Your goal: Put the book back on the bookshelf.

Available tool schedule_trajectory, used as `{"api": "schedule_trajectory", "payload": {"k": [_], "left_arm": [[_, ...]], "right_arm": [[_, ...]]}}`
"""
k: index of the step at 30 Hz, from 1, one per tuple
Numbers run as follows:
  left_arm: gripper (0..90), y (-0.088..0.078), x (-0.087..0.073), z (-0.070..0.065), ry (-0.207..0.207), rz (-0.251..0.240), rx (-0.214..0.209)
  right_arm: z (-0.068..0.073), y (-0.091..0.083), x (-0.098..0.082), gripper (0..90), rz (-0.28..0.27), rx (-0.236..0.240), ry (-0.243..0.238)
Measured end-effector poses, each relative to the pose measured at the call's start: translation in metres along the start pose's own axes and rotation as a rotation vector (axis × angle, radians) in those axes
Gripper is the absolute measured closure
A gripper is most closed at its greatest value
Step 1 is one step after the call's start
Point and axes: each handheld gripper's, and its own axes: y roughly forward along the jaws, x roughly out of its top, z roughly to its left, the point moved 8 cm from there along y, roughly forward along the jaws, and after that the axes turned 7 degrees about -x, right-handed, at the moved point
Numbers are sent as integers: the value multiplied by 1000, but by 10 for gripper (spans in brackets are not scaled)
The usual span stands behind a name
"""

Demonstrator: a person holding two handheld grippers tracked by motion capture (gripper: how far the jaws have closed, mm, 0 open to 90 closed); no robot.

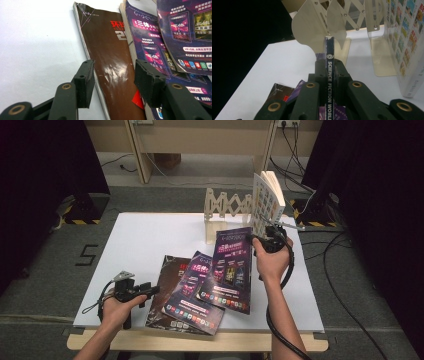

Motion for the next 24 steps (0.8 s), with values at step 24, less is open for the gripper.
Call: {"api": "schedule_trajectory", "payload": {"k": [24], "left_arm": [[496, 1, 0, -1, 6, 0, -7]], "right_arm": [[1, -4, 12, 846, -22, -13, -4]]}}
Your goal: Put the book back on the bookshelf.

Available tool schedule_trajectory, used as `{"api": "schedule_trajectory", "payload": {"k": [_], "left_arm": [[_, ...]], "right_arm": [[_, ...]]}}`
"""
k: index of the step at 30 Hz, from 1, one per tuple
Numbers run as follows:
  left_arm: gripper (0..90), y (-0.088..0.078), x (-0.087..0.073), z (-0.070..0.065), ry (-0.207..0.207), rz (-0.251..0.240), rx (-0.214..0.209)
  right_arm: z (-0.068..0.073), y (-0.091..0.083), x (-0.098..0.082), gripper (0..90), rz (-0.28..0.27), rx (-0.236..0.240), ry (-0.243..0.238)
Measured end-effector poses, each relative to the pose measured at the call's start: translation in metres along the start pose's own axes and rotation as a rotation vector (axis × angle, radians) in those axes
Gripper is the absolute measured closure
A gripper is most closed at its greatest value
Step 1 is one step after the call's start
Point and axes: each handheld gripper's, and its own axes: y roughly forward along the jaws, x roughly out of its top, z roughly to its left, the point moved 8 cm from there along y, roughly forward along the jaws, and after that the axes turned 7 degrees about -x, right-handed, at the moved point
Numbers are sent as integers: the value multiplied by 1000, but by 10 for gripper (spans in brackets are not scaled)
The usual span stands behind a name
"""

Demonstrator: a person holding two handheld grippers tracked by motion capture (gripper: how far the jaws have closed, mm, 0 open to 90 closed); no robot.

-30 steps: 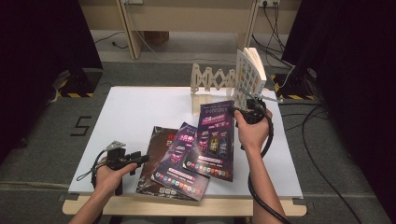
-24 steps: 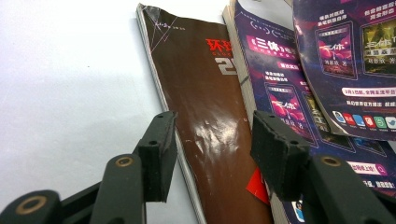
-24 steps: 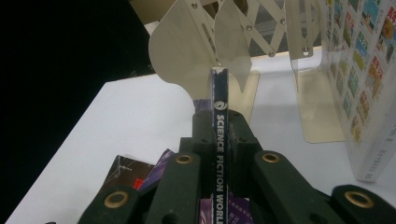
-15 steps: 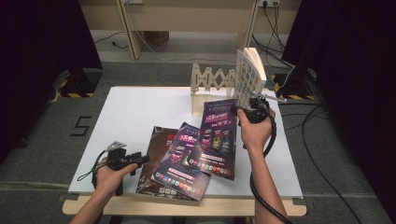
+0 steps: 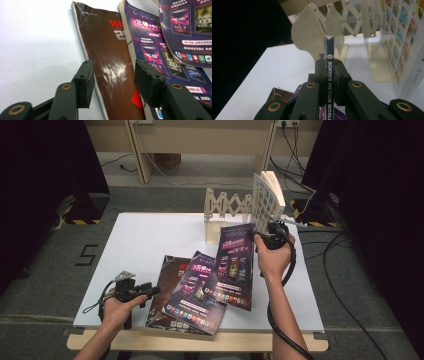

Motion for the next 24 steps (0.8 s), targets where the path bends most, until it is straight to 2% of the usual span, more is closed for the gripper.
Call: {"api": "schedule_trajectory", "payload": {"k": [24], "left_arm": [[497, -3, 2, 2, -7, -9, 4]], "right_arm": [[4, -6, 21, 846, -48, -18, -13]]}}
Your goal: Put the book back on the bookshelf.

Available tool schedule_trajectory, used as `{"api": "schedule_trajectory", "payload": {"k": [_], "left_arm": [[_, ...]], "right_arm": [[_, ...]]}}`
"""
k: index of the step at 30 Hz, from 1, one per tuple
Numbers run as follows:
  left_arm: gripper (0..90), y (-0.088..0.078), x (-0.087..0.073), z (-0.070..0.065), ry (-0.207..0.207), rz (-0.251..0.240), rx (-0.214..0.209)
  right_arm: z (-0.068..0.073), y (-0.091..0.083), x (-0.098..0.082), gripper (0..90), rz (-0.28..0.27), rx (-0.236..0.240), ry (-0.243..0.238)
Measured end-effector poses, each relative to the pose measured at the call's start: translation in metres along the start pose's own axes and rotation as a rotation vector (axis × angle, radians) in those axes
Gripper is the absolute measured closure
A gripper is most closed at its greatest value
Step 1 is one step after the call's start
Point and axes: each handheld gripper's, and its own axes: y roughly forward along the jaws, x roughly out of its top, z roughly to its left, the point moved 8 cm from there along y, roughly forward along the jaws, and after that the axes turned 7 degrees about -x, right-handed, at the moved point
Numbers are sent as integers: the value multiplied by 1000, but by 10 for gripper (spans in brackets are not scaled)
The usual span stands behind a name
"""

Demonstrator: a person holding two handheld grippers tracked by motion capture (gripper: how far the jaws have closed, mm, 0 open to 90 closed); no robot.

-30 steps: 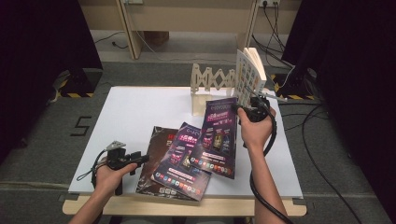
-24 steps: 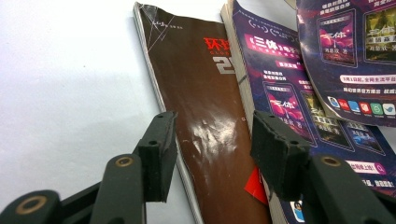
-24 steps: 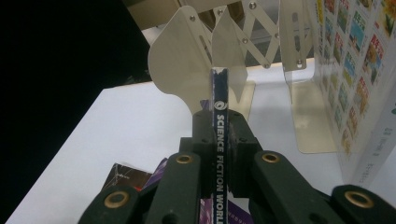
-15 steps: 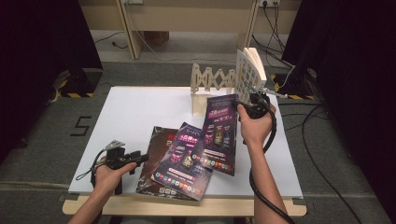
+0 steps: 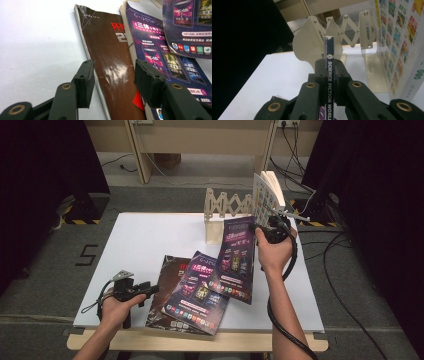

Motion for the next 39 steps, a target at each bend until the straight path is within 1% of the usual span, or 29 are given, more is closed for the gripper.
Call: {"api": "schedule_trajectory", "payload": {"k": [9, 10, 13, 14, 16, 18, 20, 21, 22, 23, 26, 27, 33, 39], "left_arm": [[498, 0, 0, 1, -4, 2, 1], [498, 1, 0, 1, -5, 1, 1], [498, 0, 0, 1, -6, 2, 1], [498, 0, 0, 1, -5, 2, 3], [498, -1, 0, 1, -7, 1, -1], [499, -1, 0, 1, -7, -1, 2], [499, -1, 1, 2, -8, -7, 1], [499, -2, 1, 2, -7, -7, 2], [499, -2, 1, 2, -7, -7, 2], [499, -2, 1, 3, -7, -7, 3], [499, -2, 1, 3, -9, -7, 4], [499, -2, 2, 3, -8, -8, 5], [499, -3, 2, 5, -8, -7, 6], [500, -1, 1, 4, -7, -6, 0]], "right_arm": [[1, -2, 8, 846, -20, -1, -7], [2, -2, 9, 846, -21, 0, -1], [2, -3, 12, 846, -31, -3, -9], [2, -4, 12, 846, -30, -6, -3], [1, -4, 14, 846, -38, -8, -11], [2, -4, 15, 846, -35, -10, -2], [1, -3, 17, 846, -44, -13, -13], [2, -4, 17, 846, -41, -13, -5], [2, -3, 19, 846, -46, -13, -13], [3, -4, 20, 846, -46, -14, -4], [3, -4, 25, 846, -61, -21, -18], [3, -5, 27, 846, -63, -23, -12], [2, -5, 36, 846, -93, -37, -22], [2, -6, 42, 846, -99, -42, -22]]}}
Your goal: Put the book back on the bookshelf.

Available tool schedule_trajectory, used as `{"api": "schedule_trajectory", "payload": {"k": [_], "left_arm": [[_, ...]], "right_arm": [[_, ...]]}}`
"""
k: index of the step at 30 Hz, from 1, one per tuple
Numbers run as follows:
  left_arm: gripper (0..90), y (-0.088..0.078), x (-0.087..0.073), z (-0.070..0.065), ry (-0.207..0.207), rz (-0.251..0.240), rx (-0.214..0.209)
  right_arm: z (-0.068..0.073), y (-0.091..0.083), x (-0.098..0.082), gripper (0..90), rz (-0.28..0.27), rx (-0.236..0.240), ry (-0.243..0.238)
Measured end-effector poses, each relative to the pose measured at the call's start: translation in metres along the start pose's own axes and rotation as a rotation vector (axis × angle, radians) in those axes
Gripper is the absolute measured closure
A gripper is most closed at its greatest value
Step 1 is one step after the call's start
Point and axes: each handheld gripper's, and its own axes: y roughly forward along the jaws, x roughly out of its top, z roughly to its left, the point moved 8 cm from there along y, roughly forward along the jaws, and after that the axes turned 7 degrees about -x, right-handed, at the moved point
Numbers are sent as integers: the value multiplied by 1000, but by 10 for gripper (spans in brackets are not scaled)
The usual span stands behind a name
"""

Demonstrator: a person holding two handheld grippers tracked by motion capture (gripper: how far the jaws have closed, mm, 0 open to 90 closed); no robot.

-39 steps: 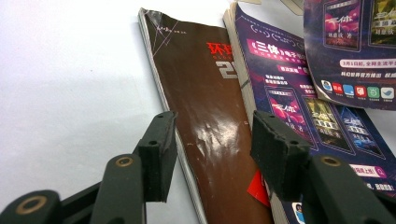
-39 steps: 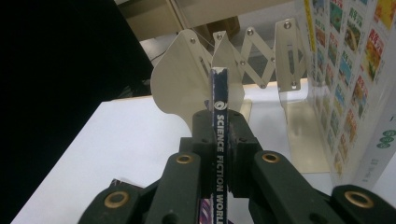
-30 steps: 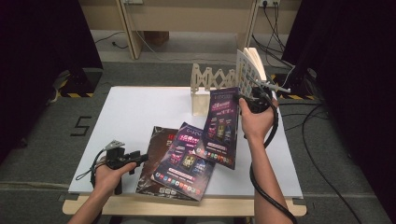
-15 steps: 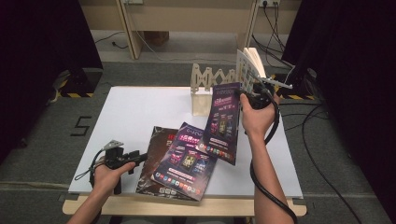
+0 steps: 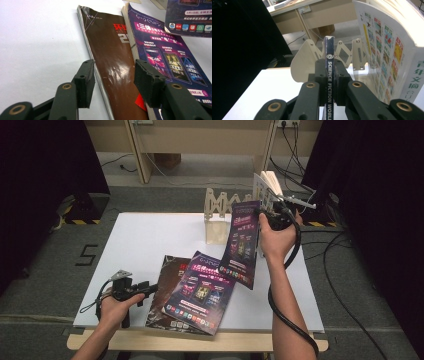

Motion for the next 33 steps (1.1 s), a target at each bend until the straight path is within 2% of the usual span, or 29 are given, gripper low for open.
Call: {"api": "schedule_trajectory", "payload": {"k": [12, 26, 33], "left_arm": [[500, -1, 0, 2, -4, 0, 4], [502, 0, 0, 3, -5, 3, 5], [502, 0, -1, 3, -6, 2, 2]], "right_arm": [[3, 5, 8, 846, -16, -6, 3], [11, 12, 30, 846, -64, -13, -7], [10, 18, 39, 846, -82, -37, -11]]}}
